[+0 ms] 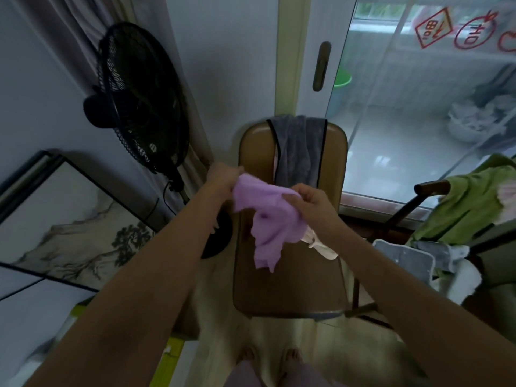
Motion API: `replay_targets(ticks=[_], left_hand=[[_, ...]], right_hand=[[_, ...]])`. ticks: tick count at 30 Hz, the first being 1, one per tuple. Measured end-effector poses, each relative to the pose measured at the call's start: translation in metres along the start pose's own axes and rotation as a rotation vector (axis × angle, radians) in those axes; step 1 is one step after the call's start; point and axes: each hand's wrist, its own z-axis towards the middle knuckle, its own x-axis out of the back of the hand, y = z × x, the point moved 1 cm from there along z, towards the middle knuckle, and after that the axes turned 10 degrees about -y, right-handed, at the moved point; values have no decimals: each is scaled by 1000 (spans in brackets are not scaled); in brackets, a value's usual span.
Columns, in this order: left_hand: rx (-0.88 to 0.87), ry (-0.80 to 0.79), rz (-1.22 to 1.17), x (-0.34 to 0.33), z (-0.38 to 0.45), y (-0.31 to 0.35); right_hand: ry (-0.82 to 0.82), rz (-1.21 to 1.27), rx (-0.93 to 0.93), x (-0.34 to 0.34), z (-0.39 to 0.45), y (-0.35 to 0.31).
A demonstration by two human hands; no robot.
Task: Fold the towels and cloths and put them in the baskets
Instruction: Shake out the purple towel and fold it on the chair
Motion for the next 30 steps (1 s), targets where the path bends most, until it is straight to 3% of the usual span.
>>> replay_targets(ticks=[3, 7, 10, 16, 19, 21, 23, 26, 30], left_hand=[[-160, -66, 89, 14, -5, -13], [-628, -423, 98, -4, -44, -4], [-732, -586, 131, -12, -55, -10], [-822, -548, 324, -22, -48, -10], [-972, -454, 589, -26, -41, -4], [-1056, -429, 744, -26, -35, 1], [-1054, -441, 761, -22, -32, 10], [-912, -538, 690, -16, -34, 24], [-724, -712, 479, -12, -42, 29]], right_hand=[[-29, 24, 5, 20, 4, -13], [-27, 132, -52, 31, 16, -32], [-86, 179, -62, 42, 20, -40], [-32, 211, -60, 56, 30, -43], [-150, 237, 48, 70, 30, -32], [-210, 117, 65, 77, 25, -26], [-258, -29, 17, 83, 19, -24], [-319, -196, -42, 89, 15, -19], [-502, -231, -99, 93, 14, -20]])
